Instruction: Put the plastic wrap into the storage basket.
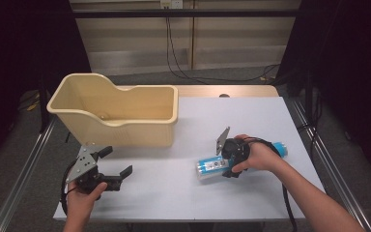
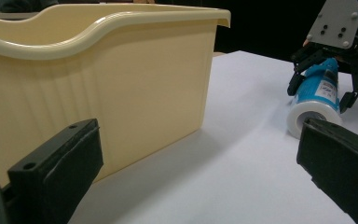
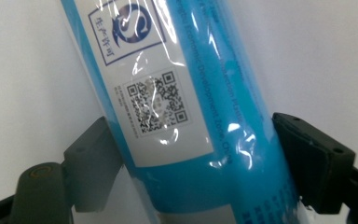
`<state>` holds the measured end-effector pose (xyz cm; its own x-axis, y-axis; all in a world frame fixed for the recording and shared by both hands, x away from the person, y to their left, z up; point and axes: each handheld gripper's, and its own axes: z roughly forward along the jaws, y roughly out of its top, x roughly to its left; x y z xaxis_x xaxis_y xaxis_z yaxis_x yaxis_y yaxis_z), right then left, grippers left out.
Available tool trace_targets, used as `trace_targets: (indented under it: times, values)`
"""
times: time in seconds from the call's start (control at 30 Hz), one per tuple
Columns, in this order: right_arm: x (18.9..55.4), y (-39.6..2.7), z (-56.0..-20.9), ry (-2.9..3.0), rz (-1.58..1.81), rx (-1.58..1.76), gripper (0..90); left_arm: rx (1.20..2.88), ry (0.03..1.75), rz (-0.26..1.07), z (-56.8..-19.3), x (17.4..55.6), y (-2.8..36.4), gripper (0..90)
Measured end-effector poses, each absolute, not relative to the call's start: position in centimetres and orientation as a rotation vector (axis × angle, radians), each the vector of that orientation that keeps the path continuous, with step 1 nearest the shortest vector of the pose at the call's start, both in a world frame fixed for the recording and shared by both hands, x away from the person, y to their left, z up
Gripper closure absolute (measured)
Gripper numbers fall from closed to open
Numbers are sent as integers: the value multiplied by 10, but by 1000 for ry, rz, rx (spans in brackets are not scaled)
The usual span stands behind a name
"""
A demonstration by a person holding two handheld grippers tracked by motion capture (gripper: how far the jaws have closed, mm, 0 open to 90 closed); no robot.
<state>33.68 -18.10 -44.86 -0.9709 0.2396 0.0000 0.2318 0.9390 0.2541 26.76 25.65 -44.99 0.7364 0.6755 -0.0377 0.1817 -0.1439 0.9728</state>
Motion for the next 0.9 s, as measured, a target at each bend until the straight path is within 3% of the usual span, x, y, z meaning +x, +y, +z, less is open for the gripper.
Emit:
trace_targets:
  times: [0.3,0.53,0.9]
  values:
    - [342,-198,-447,3050,456,326,159,1695,693,499,-450,267,260,1]
    - [346,-242,-447,3007,431,420,121,1698,690,491,-450,269,256,1]
    - [346,-237,-449,3008,411,367,181,1707,680,483,-451,270,254,1]
